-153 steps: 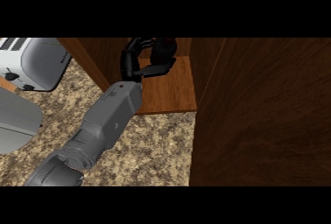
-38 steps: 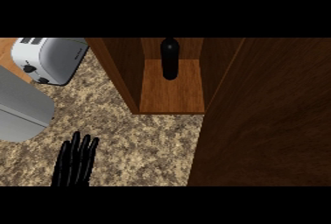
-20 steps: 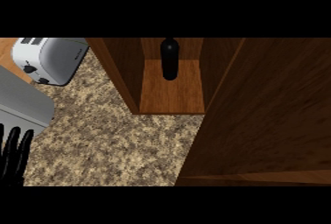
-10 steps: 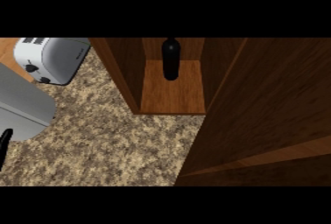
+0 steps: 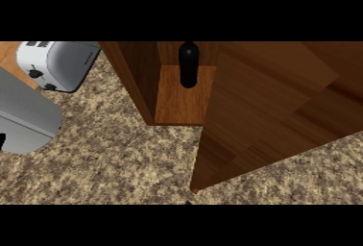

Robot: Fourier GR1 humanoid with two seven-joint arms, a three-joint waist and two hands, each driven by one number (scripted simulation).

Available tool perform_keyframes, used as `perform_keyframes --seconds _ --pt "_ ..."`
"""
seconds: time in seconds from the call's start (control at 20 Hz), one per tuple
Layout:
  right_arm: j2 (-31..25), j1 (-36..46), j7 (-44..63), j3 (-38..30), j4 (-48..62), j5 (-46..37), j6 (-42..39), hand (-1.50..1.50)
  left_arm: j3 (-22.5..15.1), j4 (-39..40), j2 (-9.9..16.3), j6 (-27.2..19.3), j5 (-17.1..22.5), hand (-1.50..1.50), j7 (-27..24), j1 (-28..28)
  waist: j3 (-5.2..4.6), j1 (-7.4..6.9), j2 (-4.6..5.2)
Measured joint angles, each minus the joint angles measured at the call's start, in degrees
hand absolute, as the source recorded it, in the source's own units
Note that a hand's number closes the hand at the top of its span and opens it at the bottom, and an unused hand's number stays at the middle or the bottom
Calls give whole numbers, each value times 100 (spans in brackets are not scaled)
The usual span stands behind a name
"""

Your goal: Pick up the wine, place it into the cabinet and close the cabinet

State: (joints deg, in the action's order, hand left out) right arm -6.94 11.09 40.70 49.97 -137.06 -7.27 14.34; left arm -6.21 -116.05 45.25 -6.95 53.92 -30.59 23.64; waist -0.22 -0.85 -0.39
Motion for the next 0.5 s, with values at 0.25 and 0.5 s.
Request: perform_keyframes --seconds 0.25,0.5 --pt "-286 843 211 121 133 141 530 150 21 121 -81 121 53 -150 143 -209 -1 -26 23" --pt "-304 1602 274 -18 427 659 997 150 -9 33 -154 37 85 -150 342 -398 1 -94 47"
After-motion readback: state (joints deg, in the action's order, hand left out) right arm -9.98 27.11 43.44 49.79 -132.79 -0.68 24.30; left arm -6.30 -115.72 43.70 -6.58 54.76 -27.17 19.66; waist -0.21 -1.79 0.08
